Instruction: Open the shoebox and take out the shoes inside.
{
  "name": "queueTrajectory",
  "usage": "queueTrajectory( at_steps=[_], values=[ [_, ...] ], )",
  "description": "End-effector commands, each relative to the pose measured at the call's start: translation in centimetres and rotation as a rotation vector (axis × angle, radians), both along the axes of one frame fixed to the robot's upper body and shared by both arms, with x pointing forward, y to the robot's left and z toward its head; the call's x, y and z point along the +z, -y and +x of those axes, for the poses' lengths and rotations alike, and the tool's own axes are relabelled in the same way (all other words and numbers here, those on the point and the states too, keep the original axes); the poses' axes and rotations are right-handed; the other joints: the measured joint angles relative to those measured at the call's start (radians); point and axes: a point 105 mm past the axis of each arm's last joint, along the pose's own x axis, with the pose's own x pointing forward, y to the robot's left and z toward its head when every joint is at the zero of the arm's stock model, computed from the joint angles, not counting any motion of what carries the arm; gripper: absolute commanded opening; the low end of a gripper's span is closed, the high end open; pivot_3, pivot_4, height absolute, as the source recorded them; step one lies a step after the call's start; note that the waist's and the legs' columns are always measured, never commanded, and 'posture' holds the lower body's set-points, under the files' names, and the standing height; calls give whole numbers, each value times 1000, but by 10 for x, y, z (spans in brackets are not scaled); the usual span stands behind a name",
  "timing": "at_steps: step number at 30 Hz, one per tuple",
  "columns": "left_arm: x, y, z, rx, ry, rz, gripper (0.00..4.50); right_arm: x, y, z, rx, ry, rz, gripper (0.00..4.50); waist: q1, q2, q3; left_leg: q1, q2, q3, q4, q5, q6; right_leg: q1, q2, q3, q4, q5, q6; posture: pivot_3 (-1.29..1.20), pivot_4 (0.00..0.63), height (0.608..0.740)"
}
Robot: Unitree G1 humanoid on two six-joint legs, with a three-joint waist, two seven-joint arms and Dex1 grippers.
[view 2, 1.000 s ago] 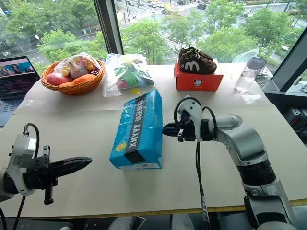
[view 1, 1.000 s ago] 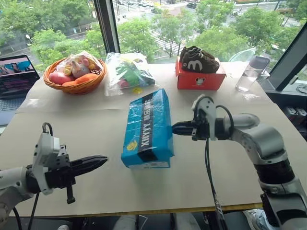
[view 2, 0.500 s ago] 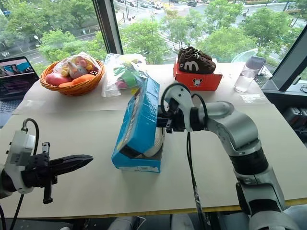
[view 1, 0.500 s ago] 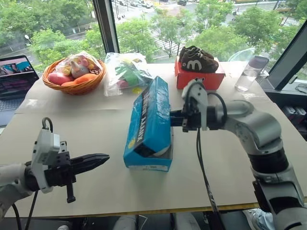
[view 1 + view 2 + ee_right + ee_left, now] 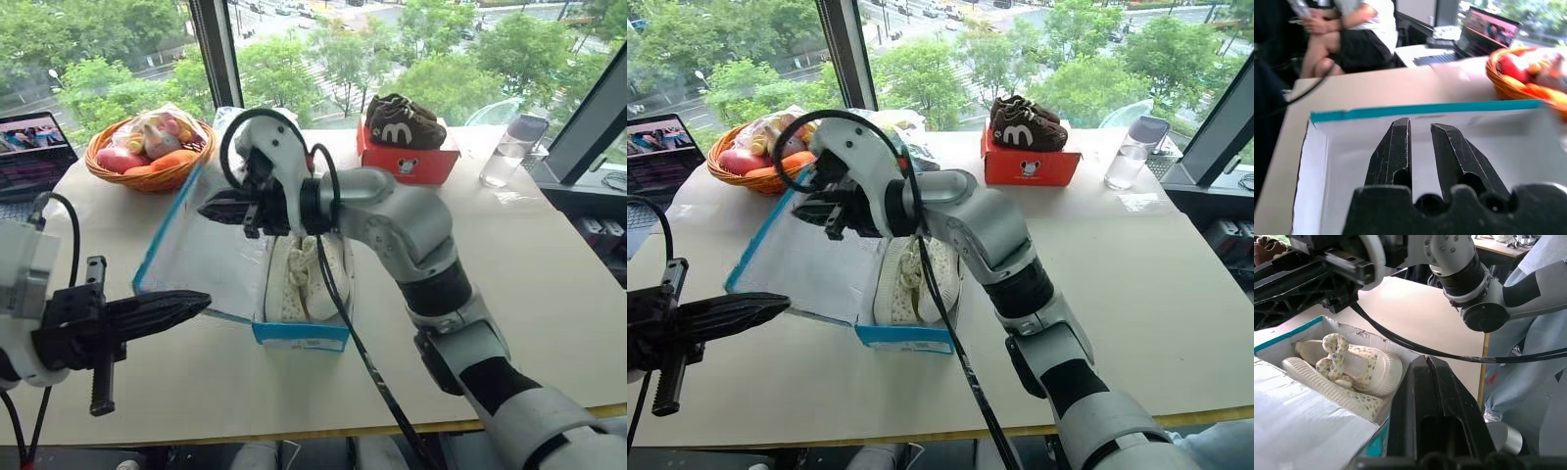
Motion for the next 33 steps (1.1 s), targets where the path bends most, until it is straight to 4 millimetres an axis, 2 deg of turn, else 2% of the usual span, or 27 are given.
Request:
queueTrajectory(
  at_steps=[1, 6, 9, 12, 14, 17, 22, 26, 30, 33],
  values=[
    [2, -2, 2, 6, 16, -2, 17, 2, 35, 18, -116, 58, -12, 1031, 0, 0, 0, 0, 0, 0, 0, 0, 0, 0, 0, 0, 0, 0, 0, 0, 150, 740],
    [-13, -26, 30, 115, 24, 80, 17, -6, 72, 18, -182, 71, -54, 1031, -7, 1, 0, 0, 1, 2, -2, 0, 0, -1, 1, 2, 0, -1, 0, 0, 150, 740],
    [-11, -45, 44, 150, 43, 65, 17, -11, 96, 7, -195, 60, -92, 1031, -11, 1, 1, 0, 3, 4, -2, 0, 0, -2, 3, 4, 0, -1, -1, 0, 150, 740],
    [-13, -52, 51, 143, 43, 60, 17, -21, 108, -3, -192, 39, -150, 1031, -11, 1, 1, 0, 5, 5, -2, 0, 0, -2, 5, 4, -1, -2, 1, 0, 150, 740],
    [-16, -54, 59, 143, 51, 52, 17, -29, 111, -5, -197, 17, -180, 1031, -12, 1, 1, 0, 5, 6, -1, -1, 0, -2, 5, 5, -1, -3, 4, 0, 150, 740],
    [-33, -51, 72, 141, 46, 53, 17, -40, 111, -8, -190, 2, -228, 1031, -14, 1, 1, 1, 8, 8, -1, -1, 0, -1, 8, 6, -1, -2, 4, 0, 150, 740],
    [-46, -45, 82, 120, 43, 42, 17, -44, 109, -6, -186, -4, -249, 1031, -18, 0, 1, 1, 12, 9, -1, -1, 0, -2, 11, 7, -2, 0, 2, 0, 150, 740],
    [-48, -43, 84, 108, 41, 35, 17, -45, 108, -5, -183, 1, -260, 1031, -18, 0, 1, 0, 12, 10, -1, -1, -1, -2, 12, 7, -3, 2, -2, 0, 150, 740],
    [-50, -42, 87, 106, 46, 42, 0, -45, 106, -6, -162, 9, -270, 2069, -17, 0, 1, 1, 12, 10, -1, -1, -1, -2, 12, 7, -3, 1, 0, 0, 150, 740],
    [-44, -42, 87, 106, 68, 32, 0, -45, 105, -8, -146, 9, -274, 3186, -17, 0, 1, 1, 13, 10, -1, -1, -1, -2, 12, 7, -3, 0, 1, 0, 150, 740]
  ],
)
